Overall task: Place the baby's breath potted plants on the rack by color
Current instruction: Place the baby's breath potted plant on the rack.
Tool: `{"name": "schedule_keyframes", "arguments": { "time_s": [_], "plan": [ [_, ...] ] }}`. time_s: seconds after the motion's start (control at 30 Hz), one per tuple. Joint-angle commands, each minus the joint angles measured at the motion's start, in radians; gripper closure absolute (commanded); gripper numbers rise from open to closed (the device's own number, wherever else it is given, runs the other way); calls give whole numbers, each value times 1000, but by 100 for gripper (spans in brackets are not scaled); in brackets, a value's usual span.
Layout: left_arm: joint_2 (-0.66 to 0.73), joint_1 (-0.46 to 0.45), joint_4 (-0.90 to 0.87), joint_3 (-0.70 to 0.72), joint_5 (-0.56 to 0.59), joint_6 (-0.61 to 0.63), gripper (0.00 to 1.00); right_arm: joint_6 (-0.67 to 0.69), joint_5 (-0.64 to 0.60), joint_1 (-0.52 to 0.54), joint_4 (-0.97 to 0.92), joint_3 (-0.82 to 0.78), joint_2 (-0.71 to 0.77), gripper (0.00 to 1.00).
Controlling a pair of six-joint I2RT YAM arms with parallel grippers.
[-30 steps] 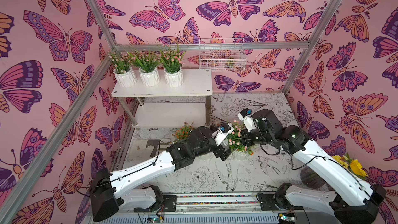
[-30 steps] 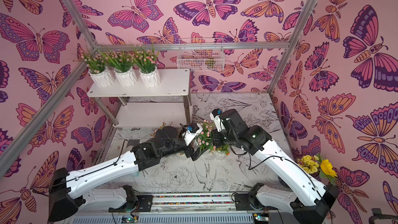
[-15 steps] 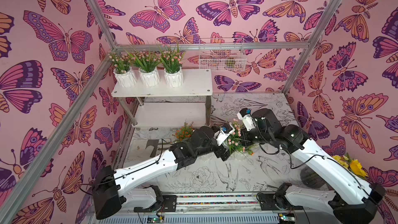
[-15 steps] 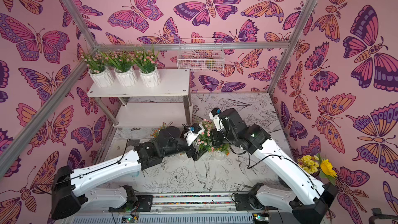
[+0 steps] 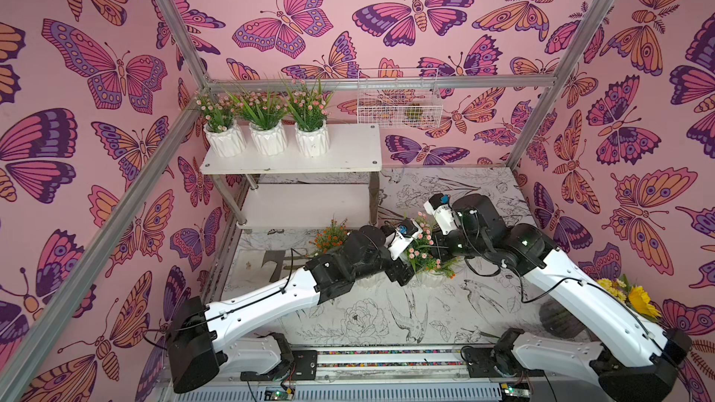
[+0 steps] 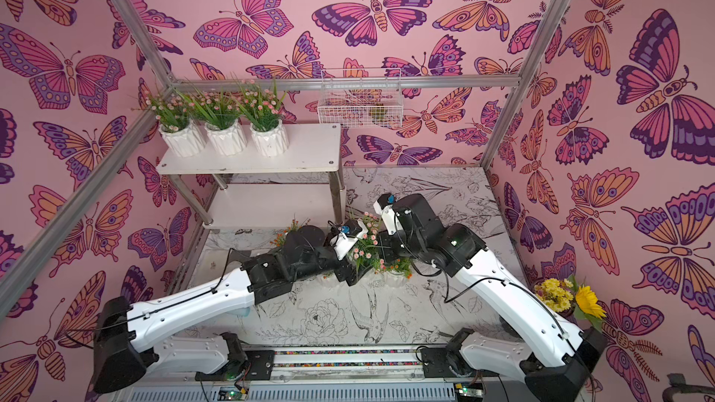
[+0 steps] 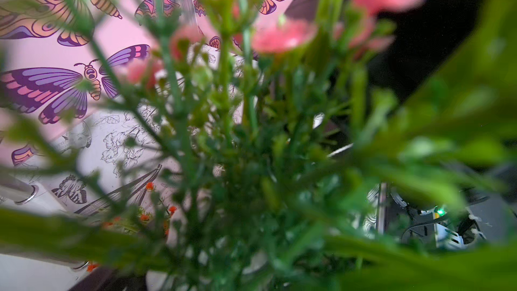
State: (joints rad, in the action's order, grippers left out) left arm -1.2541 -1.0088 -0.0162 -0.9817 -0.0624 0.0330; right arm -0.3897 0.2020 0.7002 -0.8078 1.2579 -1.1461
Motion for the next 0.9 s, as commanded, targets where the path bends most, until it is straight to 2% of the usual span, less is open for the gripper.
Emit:
{"name": "schedule_keyframes", "arguments": {
  "time_s": [0.0,0.17,0.47,0.87],
  "plan": [
    [-8,-4,1,-15,12,-10,14,-9,32,-6,71,-1,18,97],
    [-8,-4,2,-8,24,-18,26,-11,21,-7,81,-25,28,97],
    [7,-2,-2,-3,45,-21,37,-12,5,-7,88,-50,33,95],
    [15,6,-3,8,61,-28,39,-24,0,-31,112,-78,45,87]
  ]
}}
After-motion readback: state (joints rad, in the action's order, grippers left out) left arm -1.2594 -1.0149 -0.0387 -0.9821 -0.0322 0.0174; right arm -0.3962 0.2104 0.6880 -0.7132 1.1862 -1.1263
